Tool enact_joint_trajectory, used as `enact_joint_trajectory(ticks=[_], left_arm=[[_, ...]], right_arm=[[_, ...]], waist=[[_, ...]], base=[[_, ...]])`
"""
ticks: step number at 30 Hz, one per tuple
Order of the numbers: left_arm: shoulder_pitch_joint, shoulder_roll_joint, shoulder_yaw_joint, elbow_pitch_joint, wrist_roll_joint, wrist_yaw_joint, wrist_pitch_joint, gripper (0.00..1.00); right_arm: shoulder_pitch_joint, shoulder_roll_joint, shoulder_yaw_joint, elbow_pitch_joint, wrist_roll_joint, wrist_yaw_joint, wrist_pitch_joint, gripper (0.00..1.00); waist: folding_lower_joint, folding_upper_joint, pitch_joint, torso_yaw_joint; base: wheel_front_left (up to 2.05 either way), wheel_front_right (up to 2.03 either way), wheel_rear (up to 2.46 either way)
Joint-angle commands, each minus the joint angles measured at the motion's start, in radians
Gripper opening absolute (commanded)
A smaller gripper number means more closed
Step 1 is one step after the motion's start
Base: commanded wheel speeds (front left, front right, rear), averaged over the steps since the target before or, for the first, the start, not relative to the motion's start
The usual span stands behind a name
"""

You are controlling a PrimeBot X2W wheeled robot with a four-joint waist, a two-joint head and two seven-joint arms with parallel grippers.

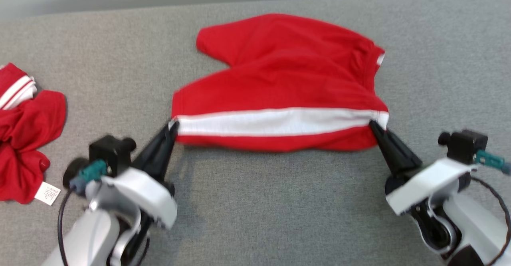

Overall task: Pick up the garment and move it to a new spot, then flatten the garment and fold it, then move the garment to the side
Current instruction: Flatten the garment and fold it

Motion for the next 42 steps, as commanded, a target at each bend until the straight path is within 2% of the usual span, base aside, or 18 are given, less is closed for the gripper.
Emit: enact_joint_trajectory(ticks=[1, 3, 8, 12, 19, 26, 31, 34, 42], left_arm=[[0.071, 0.039, -0.002, -0.098, -0.008, 0.035, 0.053, 0.00], [0.112, 0.053, -0.004, -0.152, -0.021, 0.051, 0.082, 0.00], [0.263, 0.119, -0.013, -0.380, -0.052, 0.129, 0.195, 0.00], [0.354, 0.150, -0.023, -0.501, -0.075, 0.171, 0.254, 0.00], [0.446, 0.195, -0.034, -0.619, -0.113, 0.206, 0.321, 0.00], [0.459, 0.215, -0.014, -0.655, -0.113, 0.227, 0.329, 0.00], [0.397, 0.222, 0.008, -0.624, -0.093, 0.210, 0.313, 0.00], [0.320, 0.220, 0.019, -0.579, -0.078, 0.181, 0.307, 0.00], [0.032, 0.166, 0.041, -0.358, -0.106, 0.053, 0.300, 0.00]], right_arm=[[0.046, -0.024, 0.007, -0.018, 0.014, 0.000, 0.006, 0.00], [0.066, -0.030, 0.008, -0.030, 0.024, 0.000, 0.007, 0.00], [0.171, -0.061, 0.002, -0.078, 0.048, 0.000, 0.039, 0.00], [0.260, -0.085, -0.038, -0.114, 0.048, 0.000, 0.067, 0.00], [0.432, -0.105, -0.156, -0.188, 0.015, 0.000, 0.150, 0.00], [0.545, -0.050, -0.305, -0.293, -0.071, 0.000, 0.247, 0.00], [0.568, 0.032, -0.408, -0.360, -0.129, 0.000, 0.300, 0.00], [0.553, 0.097, -0.464, -0.388, -0.156, 0.000, 0.327, 0.00], [0.400, 0.242, -0.551, -0.381, -0.253, 0.000, 0.365, 0.00]], waist=[[0.0000, 0.0000, -0.039, -0.004], [0.0000, 0.0000, -0.051, -0.004], [0.0000, 0.0000, -0.108, 0.007], [0.0000, 0.0000, -0.146, 0.019], [0.0000, 0.0000, -0.193, 0.035], [0.0000, 0.0000, -0.193, 0.028], [0.0000, 0.0000, -0.169, 0.019], [0.0000, 0.0000, -0.144, 0.012], [0.0000, 0.0000, -0.029, -0.054]], base=[[0.00, 0.00, 0.00], [0.00, 0.00, 0.00], [0.00, 0.00, 0.00], [0.00, 0.00, 0.00], [0.00, 0.00, 0.00], [0.00, 0.00, 0.00], [0.00, 0.00, 0.00], [0.00, 0.00, 0.00], [0.00, 0.00, 0.00]])
